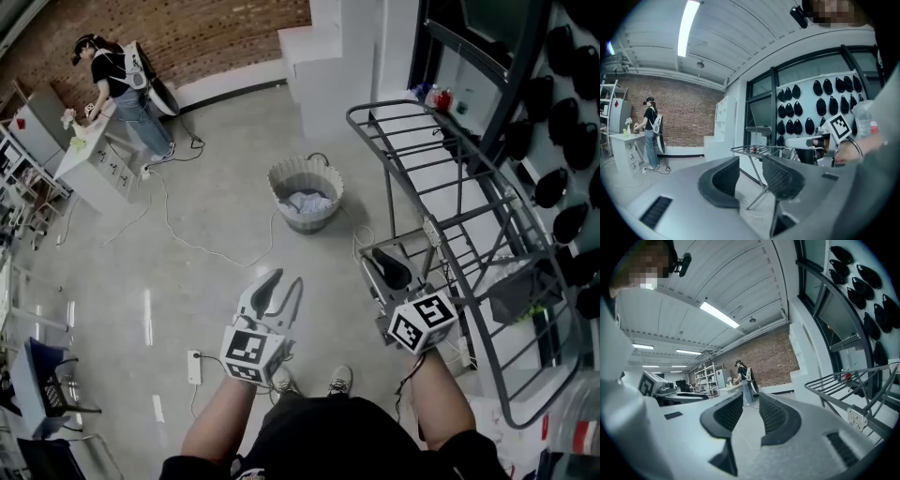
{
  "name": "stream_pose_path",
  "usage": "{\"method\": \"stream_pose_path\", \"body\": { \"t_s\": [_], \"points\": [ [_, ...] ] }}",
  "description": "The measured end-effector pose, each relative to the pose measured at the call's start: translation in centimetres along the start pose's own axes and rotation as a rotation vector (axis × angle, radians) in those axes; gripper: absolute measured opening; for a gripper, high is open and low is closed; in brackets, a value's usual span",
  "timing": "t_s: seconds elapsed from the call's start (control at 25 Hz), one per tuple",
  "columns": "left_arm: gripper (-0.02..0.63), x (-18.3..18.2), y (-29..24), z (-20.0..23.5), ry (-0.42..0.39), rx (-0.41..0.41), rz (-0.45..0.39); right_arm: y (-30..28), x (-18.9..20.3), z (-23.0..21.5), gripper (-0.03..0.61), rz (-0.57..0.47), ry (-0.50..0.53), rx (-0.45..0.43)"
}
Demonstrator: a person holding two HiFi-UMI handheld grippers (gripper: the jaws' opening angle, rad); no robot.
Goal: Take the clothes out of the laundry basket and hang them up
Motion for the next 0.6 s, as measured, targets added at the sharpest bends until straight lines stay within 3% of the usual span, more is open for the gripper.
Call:
{"method": "stream_pose_path", "body": {
  "t_s": [0.28, 0.6],
  "points": [
    [0.178, -0.3, -1.5, -1.4, -0.016, -0.008, 0.003, 0.4, -0.2, -2.0, 0.146, -0.008, -0.006, -0.019],
    [0.187, -0.4, -3.5, 0.1, -0.006, 0.006, -0.007, -1.4, -0.3, -3.6, 0.171, -0.009, -0.017, -0.007]
  ]
}}
Point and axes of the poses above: the fingertips, and each gripper's own axes: y backward along the fingers, z to its left, x out of its underside, the point moved 5 cm from there along y, backward along the fingers, and after that the axes turned 4 degrees about -x, right-handed, at the moved point
